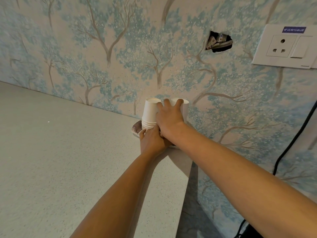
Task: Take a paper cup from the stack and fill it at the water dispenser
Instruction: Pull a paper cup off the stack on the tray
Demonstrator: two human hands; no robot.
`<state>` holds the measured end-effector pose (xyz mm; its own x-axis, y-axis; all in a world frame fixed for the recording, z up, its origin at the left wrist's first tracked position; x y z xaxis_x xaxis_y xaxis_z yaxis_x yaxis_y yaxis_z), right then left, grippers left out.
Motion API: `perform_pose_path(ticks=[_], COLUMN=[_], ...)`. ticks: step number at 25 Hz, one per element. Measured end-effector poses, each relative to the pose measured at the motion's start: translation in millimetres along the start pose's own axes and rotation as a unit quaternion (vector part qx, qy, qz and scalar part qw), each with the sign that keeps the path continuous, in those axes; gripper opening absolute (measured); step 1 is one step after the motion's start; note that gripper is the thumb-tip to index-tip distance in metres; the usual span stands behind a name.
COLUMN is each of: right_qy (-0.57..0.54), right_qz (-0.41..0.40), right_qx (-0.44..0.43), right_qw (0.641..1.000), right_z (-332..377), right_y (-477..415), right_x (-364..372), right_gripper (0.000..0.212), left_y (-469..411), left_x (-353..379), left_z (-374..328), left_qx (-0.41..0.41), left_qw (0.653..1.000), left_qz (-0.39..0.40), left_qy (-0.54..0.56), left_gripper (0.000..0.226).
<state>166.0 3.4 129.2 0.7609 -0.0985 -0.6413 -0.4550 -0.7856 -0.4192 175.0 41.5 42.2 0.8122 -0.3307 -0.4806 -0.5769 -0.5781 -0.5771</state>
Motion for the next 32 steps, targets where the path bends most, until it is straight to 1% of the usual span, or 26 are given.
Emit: perform_pose_path(ticks=[3,6,8,9,11,14,16,18,22,25,27,28,30,32], right_qy=[-0.013,-0.045,-0.063,-0.077,-0.145,-0.29,-0.345,-0.375,-0.409,-0.435,-0.457,-0.473,-0.518,-0.546], right_qz=[-0.023,-0.022,-0.007,0.001,0.022,0.045,0.046,0.043,0.013,-0.019,-0.051,-0.069,-0.117,-0.185], right_qx=[-0.032,-0.077,-0.083,-0.073,-0.031,0.035,0.05,0.056,0.081,0.119,0.158,0.183,0.247,0.322], right_qw=[0.999,0.996,0.995,0.994,0.989,0.955,0.936,0.924,0.909,0.892,0.874,0.859,0.811,0.751], right_z=[0,-11,-25,-33,-49,-67,-74,-79,-97,-121,-143,-154,-175,-193], right_y=[1,5,5,4,3,0,-4,-7,-10,-9,-3,3,20,45], right_x=[-5,-6,-7,-7,-5,3,3,2,-9,-22,-30,-32,-35,-34], right_gripper=[0.05,0.061,0.07,0.073,0.067,0.052,0.045,0.043,0.042,0.043,0.043,0.043,0.042,0.041], left_y=[1,3,5,6,7,9,10,10,11,11,11,10,9,8], left_x=[-1,-6,-9,-11,-13,-15,-17,-17,-16,-14,-12,-11,-11,-10], left_z=[-5,-12,-15,-16,-18,-20,-21,-22,-20,-17,-15,-14,-13,-13], left_qx=[0.008,-0.002,-0.008,-0.008,-0.007,-0.017,-0.024,-0.027,-0.033,-0.032,-0.031,-0.03,-0.027,-0.024], left_qw=[1.0,1.0,0.999,0.999,0.999,0.997,0.996,0.995,0.996,0.996,0.996,0.997,0.997,0.996], left_qz=[0.01,0.017,0.023,0.025,0.027,0.027,0.028,0.032,0.038,0.039,0.043,0.045,0.041,0.049], left_qy=[-0.008,0.011,0.026,0.034,0.046,0.066,0.079,0.086,0.07,0.074,0.066,0.061,0.059,0.065], left_gripper=[0.043,0.063,0.071,0.07,0.07,0.069,0.065,0.06,0.067,0.07,0.071,0.072,0.071,0.073])
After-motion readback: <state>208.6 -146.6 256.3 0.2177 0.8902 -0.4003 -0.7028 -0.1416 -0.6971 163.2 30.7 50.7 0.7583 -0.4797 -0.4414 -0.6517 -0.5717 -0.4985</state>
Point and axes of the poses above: each hand's wrist, its own y-axis away from the middle knuckle, its own x-axis out of the palm, z = x × y, the point moved 10 cm from there along -y, towards the middle knuckle, and after that the axes turned 14 degrees about -z, right-handed, at the moved point
